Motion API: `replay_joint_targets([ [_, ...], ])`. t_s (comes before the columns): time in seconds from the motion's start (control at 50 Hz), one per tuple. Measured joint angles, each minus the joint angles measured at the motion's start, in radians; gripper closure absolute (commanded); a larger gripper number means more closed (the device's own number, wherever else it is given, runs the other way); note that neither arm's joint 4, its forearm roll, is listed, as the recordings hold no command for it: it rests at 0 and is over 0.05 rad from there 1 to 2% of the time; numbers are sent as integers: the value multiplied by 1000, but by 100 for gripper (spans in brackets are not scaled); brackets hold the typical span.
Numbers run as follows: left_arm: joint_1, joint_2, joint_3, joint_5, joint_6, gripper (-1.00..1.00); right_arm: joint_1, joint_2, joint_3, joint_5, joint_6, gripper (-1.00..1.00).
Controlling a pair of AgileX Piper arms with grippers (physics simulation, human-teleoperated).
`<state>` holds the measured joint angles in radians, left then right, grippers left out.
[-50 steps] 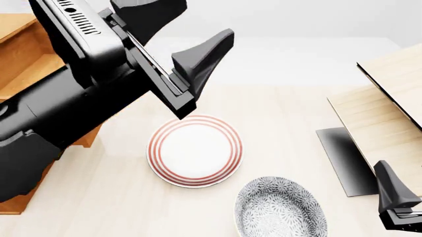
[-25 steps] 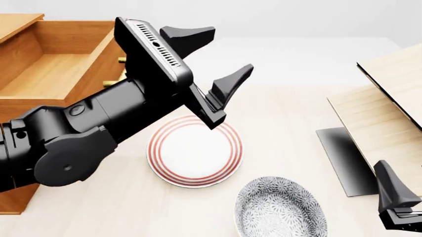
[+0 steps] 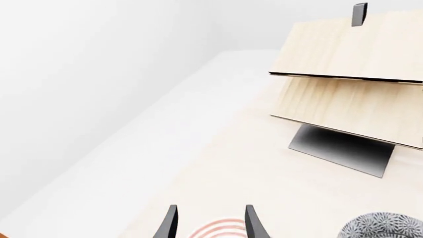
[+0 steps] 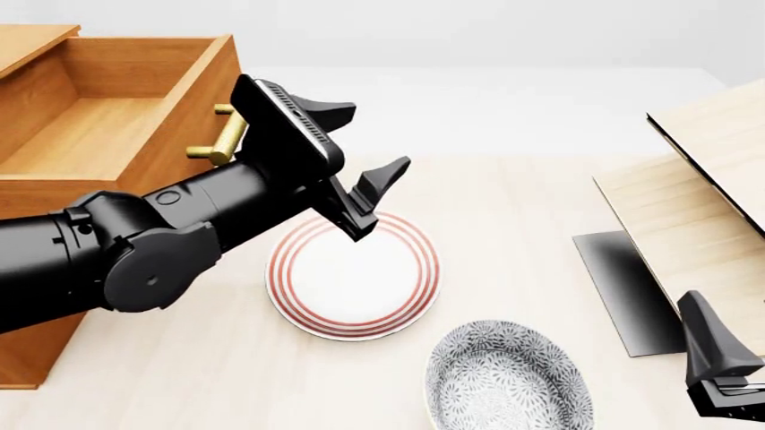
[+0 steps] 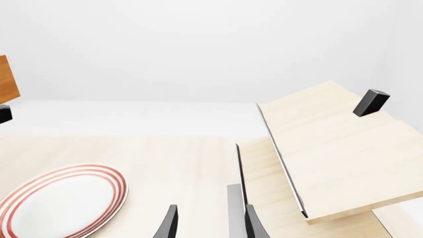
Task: Close the top drawer of the cabinet.
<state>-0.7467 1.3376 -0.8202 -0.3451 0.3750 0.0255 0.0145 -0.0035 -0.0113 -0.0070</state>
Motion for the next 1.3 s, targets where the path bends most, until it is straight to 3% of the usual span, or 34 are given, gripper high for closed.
replay_joint_targets([
  [0.6, 207, -11, -12, 106, 22, -100, 0, -3, 0, 2, 0, -100],
  [0.88, 378, -15, 14, 97, 91, -100, 0, -4, 0, 4, 0, -100],
  [1.3, 505, -53, 55, 79, 138, -100, 0, -5, 0, 5, 0, -100],
])
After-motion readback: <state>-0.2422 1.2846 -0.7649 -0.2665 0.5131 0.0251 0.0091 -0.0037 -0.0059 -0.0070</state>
